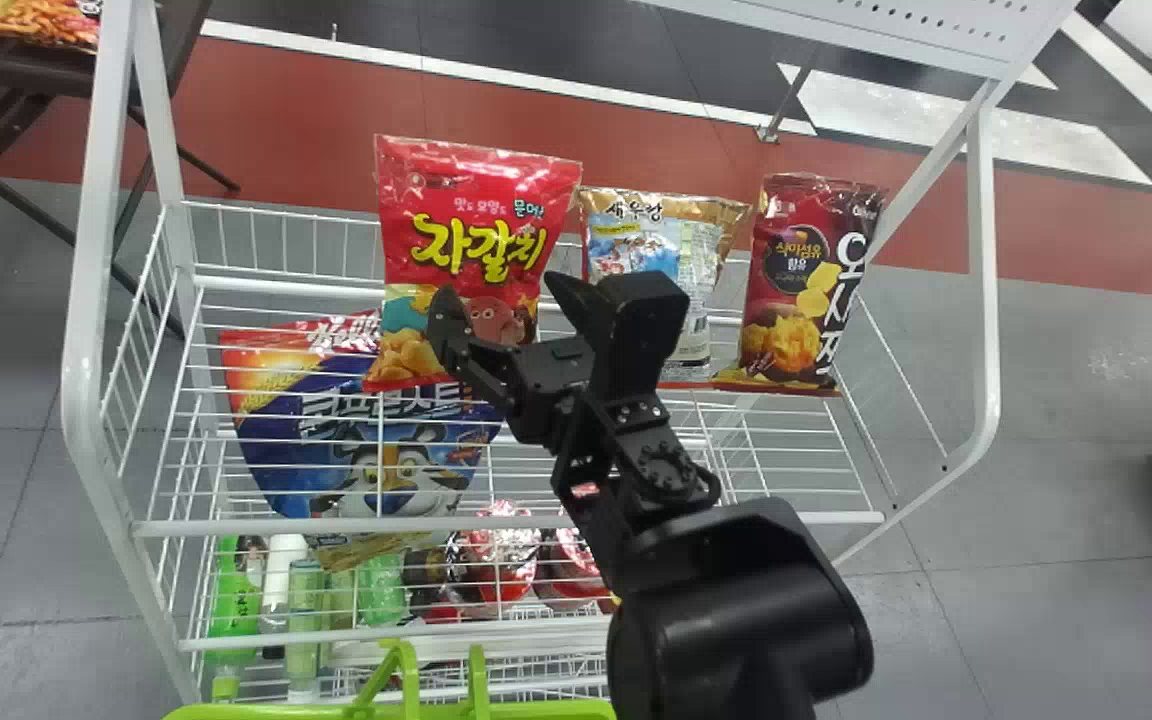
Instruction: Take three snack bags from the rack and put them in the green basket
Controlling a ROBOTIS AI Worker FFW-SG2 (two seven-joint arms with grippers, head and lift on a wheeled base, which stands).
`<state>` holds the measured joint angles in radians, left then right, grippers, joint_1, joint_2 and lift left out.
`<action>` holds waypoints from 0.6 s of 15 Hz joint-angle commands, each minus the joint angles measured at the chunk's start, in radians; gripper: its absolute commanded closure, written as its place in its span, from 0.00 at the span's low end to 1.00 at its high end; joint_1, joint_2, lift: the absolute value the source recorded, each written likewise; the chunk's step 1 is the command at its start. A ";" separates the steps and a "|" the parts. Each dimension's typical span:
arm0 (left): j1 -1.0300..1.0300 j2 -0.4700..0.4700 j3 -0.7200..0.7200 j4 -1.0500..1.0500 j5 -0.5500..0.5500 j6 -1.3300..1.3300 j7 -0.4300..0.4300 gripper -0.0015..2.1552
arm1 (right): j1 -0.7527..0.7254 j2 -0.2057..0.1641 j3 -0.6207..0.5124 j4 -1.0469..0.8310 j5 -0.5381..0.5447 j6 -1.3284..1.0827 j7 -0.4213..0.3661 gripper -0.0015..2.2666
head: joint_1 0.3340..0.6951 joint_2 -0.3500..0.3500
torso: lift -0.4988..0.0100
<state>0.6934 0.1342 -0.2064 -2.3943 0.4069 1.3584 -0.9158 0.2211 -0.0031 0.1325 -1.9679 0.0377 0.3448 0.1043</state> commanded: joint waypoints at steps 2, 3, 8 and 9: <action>-0.005 -0.001 0.005 0.017 0.003 0.000 -0.003 0.99 | -0.065 0.004 0.006 0.078 0.007 -0.005 0.000 0.09 | 1.00 0.00 | 0.97; -0.008 -0.001 0.005 0.020 0.006 0.000 -0.002 0.99 | -0.082 0.004 0.006 0.096 0.004 -0.005 0.002 0.14 | 1.00 0.01 | 0.97; -0.011 -0.002 0.004 0.024 0.006 0.000 0.003 0.99 | -0.123 0.004 0.001 0.103 0.013 0.106 0.094 0.79 | 1.00 0.05 | 0.97; -0.011 -0.002 0.004 0.024 0.006 0.000 0.003 0.99 | -0.121 0.004 -0.001 0.100 0.017 0.112 0.109 0.87 | 1.00 0.07 | 0.97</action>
<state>0.6830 0.1320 -0.2012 -2.3715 0.4126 1.3584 -0.9126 0.1016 -0.0031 0.1341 -1.8658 0.0494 0.4403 0.2033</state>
